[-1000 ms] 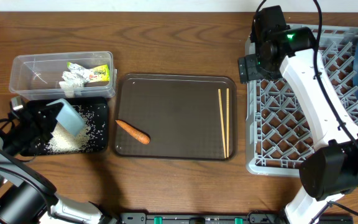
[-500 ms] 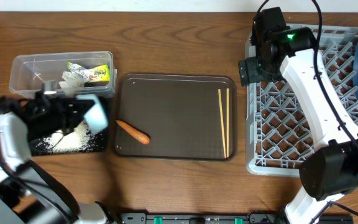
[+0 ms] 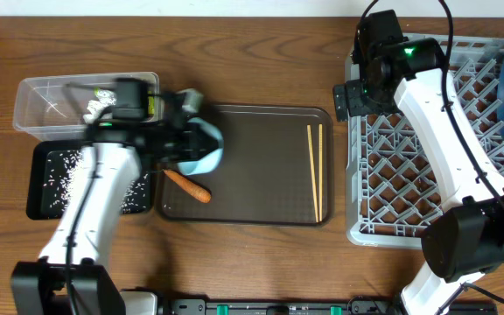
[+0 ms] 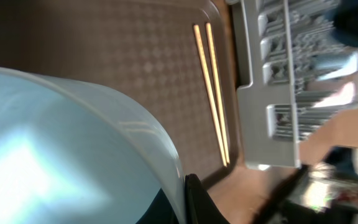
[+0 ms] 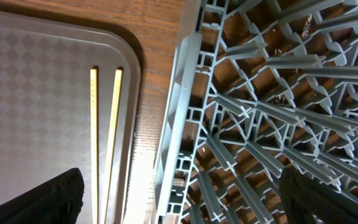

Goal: Sort waste into correct bins and load items into the dishwasher rack
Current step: 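Set the empty white bowl on the brown tray with the left gripper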

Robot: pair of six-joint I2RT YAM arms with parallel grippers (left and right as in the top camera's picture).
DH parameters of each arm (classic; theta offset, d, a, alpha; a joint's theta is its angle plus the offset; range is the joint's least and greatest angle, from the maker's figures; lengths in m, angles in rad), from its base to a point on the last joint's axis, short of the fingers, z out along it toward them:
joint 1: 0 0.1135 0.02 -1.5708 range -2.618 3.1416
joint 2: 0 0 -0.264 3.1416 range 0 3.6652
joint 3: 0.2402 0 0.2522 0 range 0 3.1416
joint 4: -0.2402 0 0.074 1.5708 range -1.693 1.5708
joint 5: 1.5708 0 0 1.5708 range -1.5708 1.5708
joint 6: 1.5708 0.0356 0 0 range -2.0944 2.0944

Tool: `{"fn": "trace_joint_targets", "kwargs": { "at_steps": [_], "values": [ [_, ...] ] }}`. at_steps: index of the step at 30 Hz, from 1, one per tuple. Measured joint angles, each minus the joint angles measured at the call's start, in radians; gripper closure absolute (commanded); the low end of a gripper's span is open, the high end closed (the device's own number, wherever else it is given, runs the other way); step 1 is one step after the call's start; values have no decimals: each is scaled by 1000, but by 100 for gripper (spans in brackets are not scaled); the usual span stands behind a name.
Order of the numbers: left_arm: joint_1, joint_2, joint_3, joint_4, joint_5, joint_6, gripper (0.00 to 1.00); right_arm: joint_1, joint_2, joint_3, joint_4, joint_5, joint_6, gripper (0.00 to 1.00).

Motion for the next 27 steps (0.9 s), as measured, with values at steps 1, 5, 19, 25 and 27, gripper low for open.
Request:
{"fn": "trace_joint_targets", "kwargs": {
  "at_steps": [1,5,19,25,27],
  "values": [
    [-43,0,0,23,-39,-26,92,0,0,0,0,-2,0,1],
    [-229,0,0,79,-246,-120,91,0,0,0,0,-21,0,1],
    [-477,196,0,172,-511,-201,85,16,0,0,0,-123,0,1],
    [-428,169,0,148,-525,-204,45,22,0,0,0,-154,0,1],
    [-387,127,0,111,-526,-205,41,23,0,0,3,-185,0,1]
  ]
}}
